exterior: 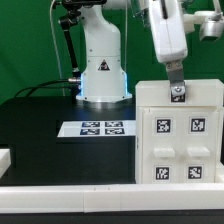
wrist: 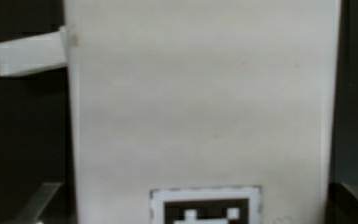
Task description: Assemble cabinet
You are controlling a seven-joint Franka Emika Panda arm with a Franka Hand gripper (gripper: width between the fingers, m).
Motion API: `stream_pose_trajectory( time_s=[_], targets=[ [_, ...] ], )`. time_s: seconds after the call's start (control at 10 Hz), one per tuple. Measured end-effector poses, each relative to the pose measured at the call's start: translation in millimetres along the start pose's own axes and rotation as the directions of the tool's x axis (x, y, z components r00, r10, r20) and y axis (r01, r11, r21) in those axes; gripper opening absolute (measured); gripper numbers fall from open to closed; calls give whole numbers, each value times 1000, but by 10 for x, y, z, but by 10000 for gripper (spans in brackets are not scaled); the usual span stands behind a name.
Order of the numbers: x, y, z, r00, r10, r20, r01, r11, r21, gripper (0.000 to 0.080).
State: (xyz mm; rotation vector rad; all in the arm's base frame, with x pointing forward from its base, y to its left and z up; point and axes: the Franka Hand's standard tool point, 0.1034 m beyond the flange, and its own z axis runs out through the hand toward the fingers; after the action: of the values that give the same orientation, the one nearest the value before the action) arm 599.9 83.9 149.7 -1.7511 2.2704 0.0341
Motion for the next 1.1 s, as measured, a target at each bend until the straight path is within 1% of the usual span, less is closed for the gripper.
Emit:
stream_pose_trajectory(
  time_s=[0.2, 0.3, 0.4, 0.5, 0.6, 0.8, 0.9, 1.1],
  targets=[
    [-6, -3, -6, 999, -32, 1, 32, 999, 2, 561],
    [-18, -16, -38, 997, -81, 5, 81, 997, 6, 720],
    [-35, -34, -79, 993, -120, 12, 120, 993, 14, 783],
    [-57, -50, -127, 990, -139, 16, 139, 990, 20, 794],
    [-90, -72, -207, 987, -159, 22, 158, 987, 29, 794],
    [-147, -130, -328, 985, -173, 30, 171, 984, 51, 797],
    [-157, -145, -344, 982, -185, 32, 183, 982, 55, 796],
    [-142, -117, -298, 960, -278, 22, 277, 960, 42, 796]
  ],
)
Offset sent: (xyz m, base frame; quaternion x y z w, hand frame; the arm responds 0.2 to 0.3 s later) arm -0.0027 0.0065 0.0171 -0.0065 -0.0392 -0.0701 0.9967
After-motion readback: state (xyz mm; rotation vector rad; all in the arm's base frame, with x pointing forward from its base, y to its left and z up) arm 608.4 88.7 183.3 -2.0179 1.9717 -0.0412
